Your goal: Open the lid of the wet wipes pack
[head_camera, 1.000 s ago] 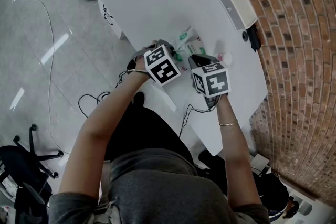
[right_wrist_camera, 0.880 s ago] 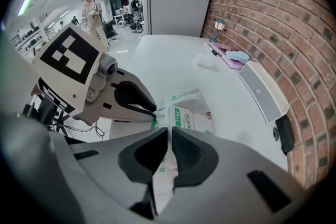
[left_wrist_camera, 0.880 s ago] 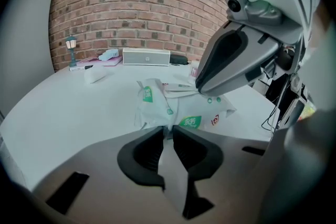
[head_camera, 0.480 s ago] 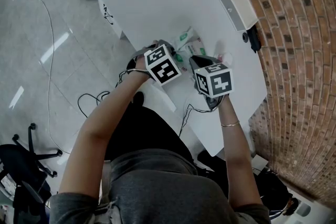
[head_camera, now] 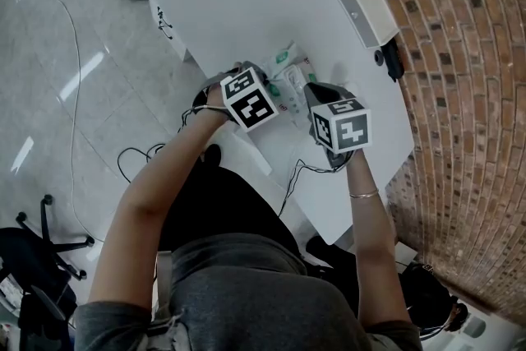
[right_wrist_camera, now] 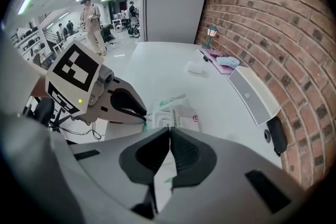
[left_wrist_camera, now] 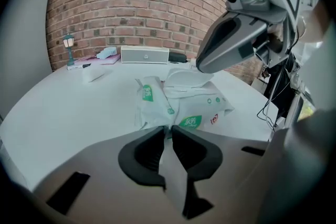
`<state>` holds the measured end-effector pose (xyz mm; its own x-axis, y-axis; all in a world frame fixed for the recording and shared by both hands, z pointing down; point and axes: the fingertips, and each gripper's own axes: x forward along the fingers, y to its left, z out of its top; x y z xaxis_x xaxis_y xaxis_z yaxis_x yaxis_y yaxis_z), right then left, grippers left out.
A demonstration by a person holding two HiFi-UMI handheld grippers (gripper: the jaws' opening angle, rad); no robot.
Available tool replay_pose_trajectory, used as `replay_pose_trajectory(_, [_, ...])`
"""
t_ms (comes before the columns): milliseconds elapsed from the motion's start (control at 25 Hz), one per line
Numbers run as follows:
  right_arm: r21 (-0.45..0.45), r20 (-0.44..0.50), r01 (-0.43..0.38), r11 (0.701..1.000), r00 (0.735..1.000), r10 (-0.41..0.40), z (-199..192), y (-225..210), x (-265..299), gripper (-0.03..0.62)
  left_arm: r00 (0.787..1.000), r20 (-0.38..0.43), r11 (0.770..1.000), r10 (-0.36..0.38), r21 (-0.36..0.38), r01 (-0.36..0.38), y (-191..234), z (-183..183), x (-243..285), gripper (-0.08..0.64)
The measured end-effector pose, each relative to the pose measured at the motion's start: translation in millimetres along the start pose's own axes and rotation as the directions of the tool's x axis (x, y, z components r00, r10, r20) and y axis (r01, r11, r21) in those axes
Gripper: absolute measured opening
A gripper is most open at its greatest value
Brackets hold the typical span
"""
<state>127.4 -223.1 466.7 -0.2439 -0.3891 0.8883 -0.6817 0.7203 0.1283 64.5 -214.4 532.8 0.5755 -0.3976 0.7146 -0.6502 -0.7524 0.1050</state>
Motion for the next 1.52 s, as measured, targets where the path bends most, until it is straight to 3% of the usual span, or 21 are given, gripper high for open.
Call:
replay_pose_trajectory(920, [0.058, 0.004, 0.128, 0.990, 0.992, -0.129, 6, -67, 15, 0.020, 1.000, 0.012, 1.000, 0.005, -0.001, -0.005, 1, 0, -1, 0.064])
replay_pose_trajectory(1520, [0.075, -0.066, 0.191, 0.979, 0.980, -0.186, -6, -88, 39, 0.023, 1.000, 0.011, 1.000, -0.003, -0.006, 0.003, 1, 1, 0, 0.064])
